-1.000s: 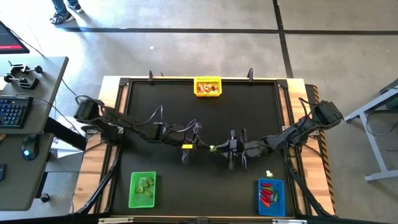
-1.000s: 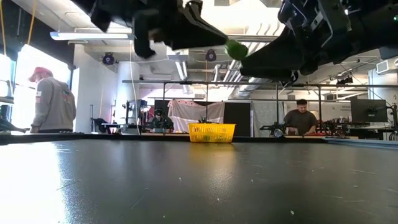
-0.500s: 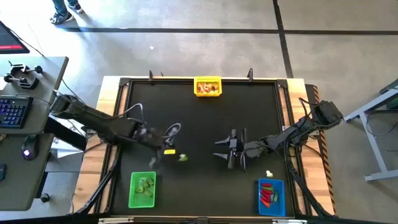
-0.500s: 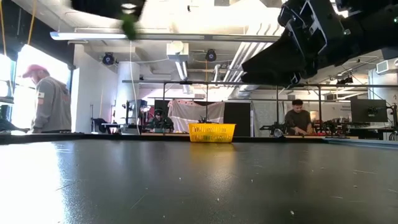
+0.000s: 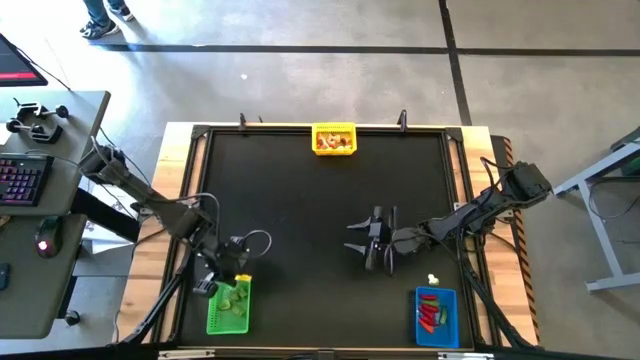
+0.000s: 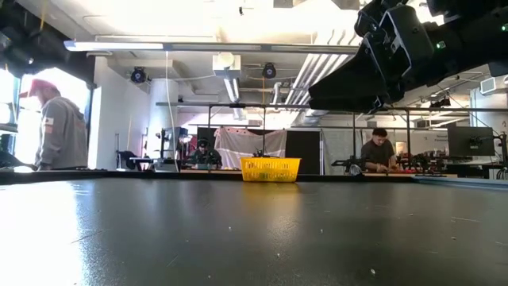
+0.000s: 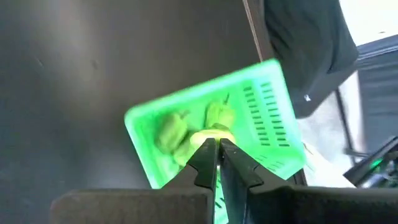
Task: Sort produce into baskets
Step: Put the green pepper into the green bin, then put the green mushroom into the yellow bin
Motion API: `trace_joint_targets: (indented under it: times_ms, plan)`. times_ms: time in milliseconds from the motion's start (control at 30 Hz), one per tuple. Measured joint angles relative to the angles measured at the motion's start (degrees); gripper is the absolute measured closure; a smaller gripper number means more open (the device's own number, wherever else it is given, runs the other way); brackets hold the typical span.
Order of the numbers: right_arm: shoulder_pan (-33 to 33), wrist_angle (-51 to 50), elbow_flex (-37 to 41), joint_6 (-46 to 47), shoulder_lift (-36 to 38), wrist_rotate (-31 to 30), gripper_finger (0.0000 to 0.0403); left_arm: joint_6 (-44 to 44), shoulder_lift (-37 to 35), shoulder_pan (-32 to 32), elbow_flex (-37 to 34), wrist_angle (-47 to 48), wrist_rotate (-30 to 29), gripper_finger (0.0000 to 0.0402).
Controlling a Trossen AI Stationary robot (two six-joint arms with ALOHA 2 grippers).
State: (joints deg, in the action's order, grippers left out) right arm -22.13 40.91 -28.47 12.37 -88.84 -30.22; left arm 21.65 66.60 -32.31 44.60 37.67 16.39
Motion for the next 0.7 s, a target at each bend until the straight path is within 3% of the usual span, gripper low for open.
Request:
trace_joint_targets:
  times_ms: [300, 700]
  plan:
    - [0.01, 0.0, 0.02, -0.01, 0.0, -0.02, 0.0171, 10.77, 0.08, -3.13, -8.02, -14.84, 5.15, 0.0401]
    - [-0.15, 0.02, 0.02, 0.62, 0.0, -1.84, 0.0171, 12.59, 0.08, -2.17, -8.35, -15.44, 5.17, 0.0329]
